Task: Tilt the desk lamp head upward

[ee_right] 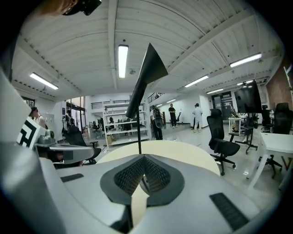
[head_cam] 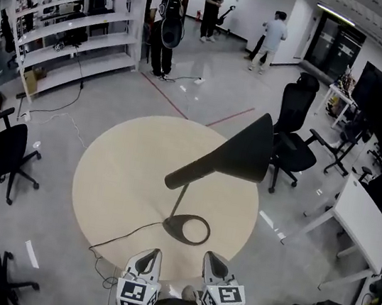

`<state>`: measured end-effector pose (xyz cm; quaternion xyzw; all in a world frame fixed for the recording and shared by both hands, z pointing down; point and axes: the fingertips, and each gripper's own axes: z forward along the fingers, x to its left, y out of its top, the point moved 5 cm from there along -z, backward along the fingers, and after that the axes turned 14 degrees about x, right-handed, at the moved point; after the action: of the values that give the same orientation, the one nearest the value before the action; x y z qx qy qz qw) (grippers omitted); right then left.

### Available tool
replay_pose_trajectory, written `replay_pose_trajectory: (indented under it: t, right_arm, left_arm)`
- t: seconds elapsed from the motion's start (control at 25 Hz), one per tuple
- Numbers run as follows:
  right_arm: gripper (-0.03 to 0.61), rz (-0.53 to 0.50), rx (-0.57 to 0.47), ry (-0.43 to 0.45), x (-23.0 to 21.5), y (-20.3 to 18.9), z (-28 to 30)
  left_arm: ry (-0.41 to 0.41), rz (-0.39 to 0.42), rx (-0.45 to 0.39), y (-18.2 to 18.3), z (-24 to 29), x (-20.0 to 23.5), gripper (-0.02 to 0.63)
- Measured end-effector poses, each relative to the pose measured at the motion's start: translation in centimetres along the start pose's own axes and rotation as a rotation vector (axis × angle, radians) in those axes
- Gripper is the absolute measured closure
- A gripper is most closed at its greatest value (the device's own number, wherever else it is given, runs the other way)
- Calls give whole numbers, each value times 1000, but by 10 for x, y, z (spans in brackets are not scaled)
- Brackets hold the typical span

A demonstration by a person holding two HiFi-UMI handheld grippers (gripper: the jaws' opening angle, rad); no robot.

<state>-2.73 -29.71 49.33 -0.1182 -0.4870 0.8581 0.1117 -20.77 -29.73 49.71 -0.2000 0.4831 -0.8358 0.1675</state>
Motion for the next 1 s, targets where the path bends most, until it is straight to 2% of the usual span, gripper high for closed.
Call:
replay_pose_trajectory:
  t: [0.2,0.36,0.48,0.64,0.8,1.0]
  right_arm:
    - [563,31,21,-51,19,-18,-7]
    - [563,35,42,-94,27,-22,-23]
    - [563,22,29,-91,30,-18,-33]
    - [563,-3,1,-61,26,-18,-50]
    - [563,-17,-17,-55,13,-40,-92]
    - [563,-32,-45,-50,-19,-78,-163]
  left_arm:
    - [-91,-5,77,-41,0,0,568]
    - [-156,9,92,-44,-10,-8,569]
    - [-152,2,91,-42,-21,-10,569]
    - [-105,-26,91,-43,-28,-19,569]
    - [-96,-27,97,-57,-41,-60,569]
    - [-99,-5,96,-80,-60,-148,569]
